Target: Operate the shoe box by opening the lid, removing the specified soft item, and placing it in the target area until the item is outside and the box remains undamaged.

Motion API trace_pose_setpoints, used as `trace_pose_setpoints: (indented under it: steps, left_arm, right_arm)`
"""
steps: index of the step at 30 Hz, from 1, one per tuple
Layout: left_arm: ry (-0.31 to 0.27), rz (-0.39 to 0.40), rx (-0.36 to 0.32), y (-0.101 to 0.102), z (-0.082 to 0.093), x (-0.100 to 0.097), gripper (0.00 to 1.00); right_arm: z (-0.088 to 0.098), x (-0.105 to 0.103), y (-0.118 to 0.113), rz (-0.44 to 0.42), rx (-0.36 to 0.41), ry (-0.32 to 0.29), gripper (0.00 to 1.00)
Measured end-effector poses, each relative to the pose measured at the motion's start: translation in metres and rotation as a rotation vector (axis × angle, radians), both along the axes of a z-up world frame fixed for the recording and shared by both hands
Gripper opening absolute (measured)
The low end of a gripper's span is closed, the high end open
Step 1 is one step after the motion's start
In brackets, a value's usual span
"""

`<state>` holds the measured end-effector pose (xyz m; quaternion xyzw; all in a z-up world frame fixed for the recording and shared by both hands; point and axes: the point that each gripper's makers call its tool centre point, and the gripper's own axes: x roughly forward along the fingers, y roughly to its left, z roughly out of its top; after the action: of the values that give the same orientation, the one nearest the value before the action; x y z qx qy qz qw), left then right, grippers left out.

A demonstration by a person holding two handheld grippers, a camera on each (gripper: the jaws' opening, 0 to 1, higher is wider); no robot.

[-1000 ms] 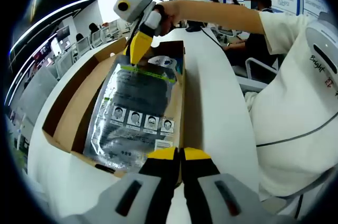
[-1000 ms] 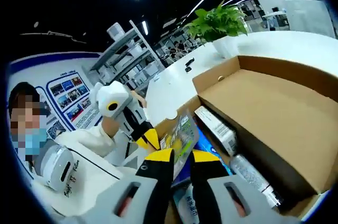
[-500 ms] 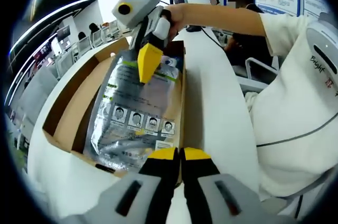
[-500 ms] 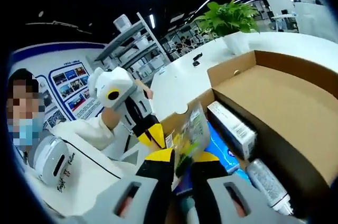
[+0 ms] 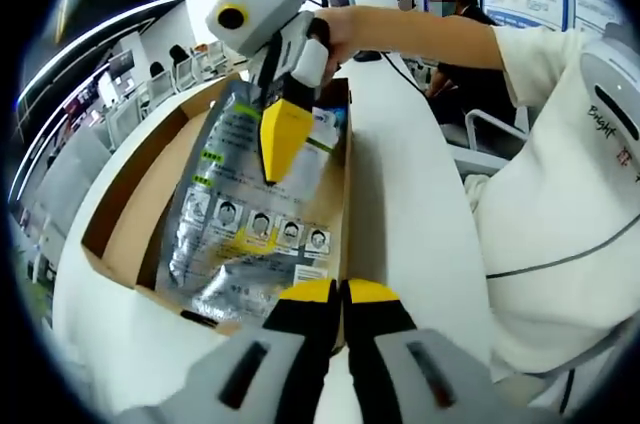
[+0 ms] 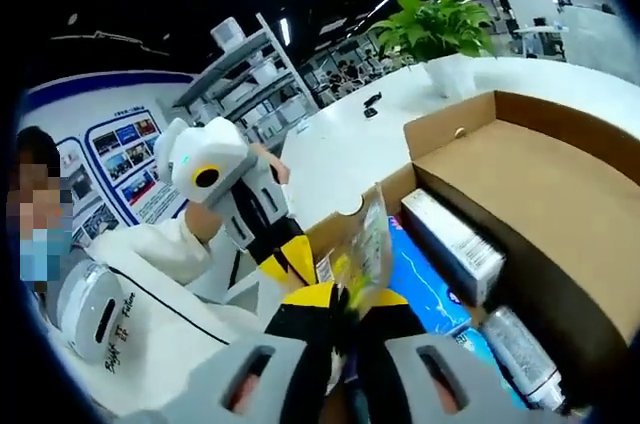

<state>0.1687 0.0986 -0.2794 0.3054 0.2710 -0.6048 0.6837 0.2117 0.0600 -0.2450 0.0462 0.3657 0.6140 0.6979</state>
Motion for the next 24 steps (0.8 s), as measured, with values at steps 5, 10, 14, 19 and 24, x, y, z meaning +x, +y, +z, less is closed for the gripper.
trace_pose_setpoints:
  steps: [5, 10, 14, 19, 24]
  left_arm:
    - [0.002, -0.002, 0.0, 0.0, 0.0, 0.0, 0.02]
    - [0.001, -0.002, 0.0, 0.0, 0.0, 0.0, 0.02]
    - [0.0, -0.003, -0.002, 0.0, 0.0, 0.0, 0.02]
    - [-0.006, -0.022, 0.0, 0.0, 0.0, -0.001, 0.01]
    - [-0.019, -0.054, -0.016, 0.0, 0.001, -0.001, 0.01]
  right_arm:
    - [0.001, -0.004, -0.003, -0.006, 0.009, 0.044, 0.02]
    - [-0.001, -0.004, -0.003, -0.02, 0.007, 0.085, 0.01]
    - [-0.002, -0.005, -0.002, -0.031, 0.009, 0.116, 0.01]
    - [0.001, -0.005, -0.007, -0.056, 0.007, 0.177, 0.01]
    - [0.007, -0.001, -0.016, -0.082, 0.007, 0.215, 0.01]
